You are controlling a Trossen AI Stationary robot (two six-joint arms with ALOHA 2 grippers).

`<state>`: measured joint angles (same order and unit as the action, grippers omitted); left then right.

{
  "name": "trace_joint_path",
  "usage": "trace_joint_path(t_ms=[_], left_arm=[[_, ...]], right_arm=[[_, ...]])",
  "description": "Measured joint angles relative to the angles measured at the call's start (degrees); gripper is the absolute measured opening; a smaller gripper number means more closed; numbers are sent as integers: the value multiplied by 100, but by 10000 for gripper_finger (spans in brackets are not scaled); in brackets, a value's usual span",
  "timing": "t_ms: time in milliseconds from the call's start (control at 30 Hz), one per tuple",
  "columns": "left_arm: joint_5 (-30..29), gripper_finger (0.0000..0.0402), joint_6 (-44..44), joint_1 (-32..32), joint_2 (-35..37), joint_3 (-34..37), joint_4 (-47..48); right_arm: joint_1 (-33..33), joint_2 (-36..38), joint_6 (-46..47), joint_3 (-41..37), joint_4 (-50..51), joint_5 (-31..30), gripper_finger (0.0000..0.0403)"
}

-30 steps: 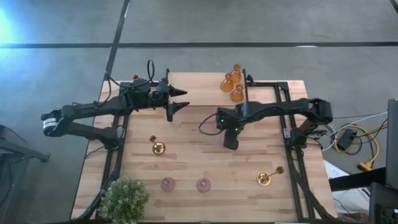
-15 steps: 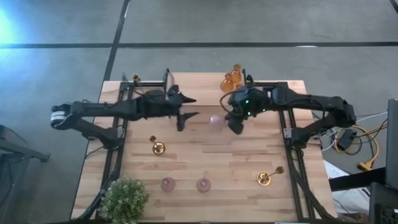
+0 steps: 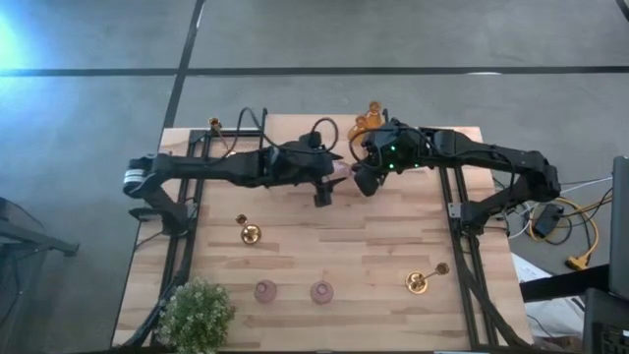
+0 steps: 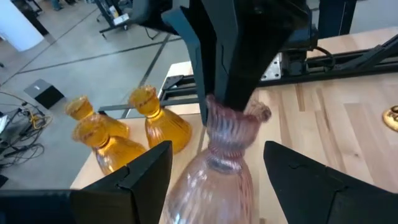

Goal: Pick & Place candle stick holders
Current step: Put the top purple glass candle holder on the shelf

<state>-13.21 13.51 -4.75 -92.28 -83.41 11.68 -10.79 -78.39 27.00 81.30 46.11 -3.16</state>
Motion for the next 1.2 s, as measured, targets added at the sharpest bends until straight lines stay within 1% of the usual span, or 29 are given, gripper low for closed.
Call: trace_joint_path(t_ms=[100,200,267,367,467,567,633,733,967,1200], left_arm=[[8,257,18,0,-239,-240,109],[217,257,20,11,-399,-388,92],[242,257,21,33,-453,-420,78],[220,257,20,27,-502,-423,76],[17,257,-4,30,-535,-419,71],[-40,253,18,30,-554,-416,72],[-63,242,30,27,-577,-416,57],[-71,215,31,26,-580,-412,45],[-55,129,173,35,-582,-406,7],[-55,127,269,34,-582,-403,6]], right_arm=[[0,2,2,7,-23,2,19],[-6,2,2,7,-27,-4,19],[-4,2,4,7,-86,0,19],[0,2,4,5,-130,7,19],[0,2,4,4,-192,11,19],[0,2,4,4,-218,18,19],[0,2,4,4,-201,22,19],[0,2,4,4,-197,38,19],[0,2,52,2,-186,120,19],[-6,2,26,2,-188,187,19]])
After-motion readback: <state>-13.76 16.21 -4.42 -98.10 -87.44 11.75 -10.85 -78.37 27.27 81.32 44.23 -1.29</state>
